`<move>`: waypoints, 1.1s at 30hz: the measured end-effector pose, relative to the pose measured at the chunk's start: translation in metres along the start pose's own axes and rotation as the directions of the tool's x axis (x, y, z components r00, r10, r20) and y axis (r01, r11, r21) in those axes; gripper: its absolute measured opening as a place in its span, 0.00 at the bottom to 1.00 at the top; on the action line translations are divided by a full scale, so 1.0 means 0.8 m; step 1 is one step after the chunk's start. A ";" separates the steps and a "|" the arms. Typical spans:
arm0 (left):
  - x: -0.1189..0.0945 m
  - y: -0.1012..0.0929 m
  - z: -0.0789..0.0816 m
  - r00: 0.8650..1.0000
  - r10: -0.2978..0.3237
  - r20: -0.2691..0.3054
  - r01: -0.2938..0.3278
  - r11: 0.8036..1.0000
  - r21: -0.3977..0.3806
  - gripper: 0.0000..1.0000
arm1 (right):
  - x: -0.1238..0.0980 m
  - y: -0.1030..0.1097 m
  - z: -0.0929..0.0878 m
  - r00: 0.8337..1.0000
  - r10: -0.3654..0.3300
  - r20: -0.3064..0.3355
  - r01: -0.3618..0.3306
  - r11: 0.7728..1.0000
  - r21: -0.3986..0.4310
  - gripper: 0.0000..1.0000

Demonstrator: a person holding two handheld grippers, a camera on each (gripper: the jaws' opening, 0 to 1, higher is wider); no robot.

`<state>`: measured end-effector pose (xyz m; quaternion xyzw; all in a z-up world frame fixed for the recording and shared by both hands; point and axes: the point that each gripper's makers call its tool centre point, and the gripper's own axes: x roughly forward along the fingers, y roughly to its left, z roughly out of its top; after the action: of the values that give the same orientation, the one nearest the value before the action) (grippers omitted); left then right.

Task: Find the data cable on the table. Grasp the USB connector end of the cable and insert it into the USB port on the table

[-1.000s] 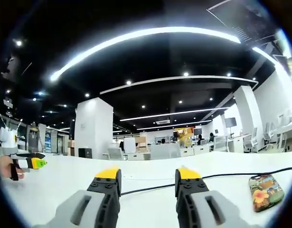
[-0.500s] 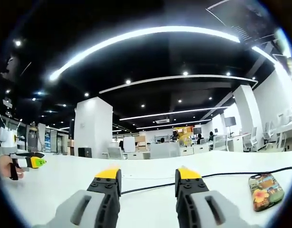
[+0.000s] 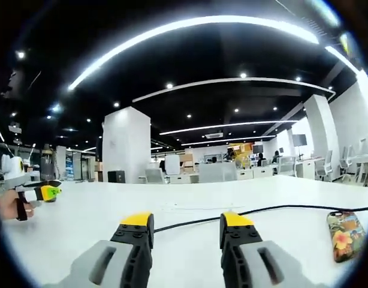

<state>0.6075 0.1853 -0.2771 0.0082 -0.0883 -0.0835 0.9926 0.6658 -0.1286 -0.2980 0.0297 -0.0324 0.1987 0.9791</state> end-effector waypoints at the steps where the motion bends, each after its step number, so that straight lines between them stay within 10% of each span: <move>1: 0.000 0.000 0.000 1.000 0.000 -0.001 0.000 1.000 0.001 0.74 | 0.003 0.004 -0.002 1.000 0.016 -0.022 -0.016 1.000 -0.005 0.45; 9: 0.000 0.000 0.000 1.000 0.000 0.001 0.000 1.000 -0.001 0.74 | 0.018 0.019 -0.021 0.983 0.082 -0.162 -0.082 0.997 0.007 0.45; 23: 0.000 0.001 0.000 1.000 0.002 0.002 -0.002 1.000 -0.010 0.74 | 0.031 0.043 -0.071 0.904 0.172 -0.390 -0.154 0.985 0.077 0.44; 33: -0.002 0.007 0.000 1.000 0.015 0.004 -0.015 0.999 -0.029 0.74 | 0.032 0.049 -0.092 0.890 0.158 -0.427 -0.143 0.987 0.068 0.43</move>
<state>0.6072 0.1911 -0.2773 -0.0071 -0.0892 -0.0774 0.9930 0.6778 -0.0774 -0.3673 -0.0005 0.1863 0.2761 0.9429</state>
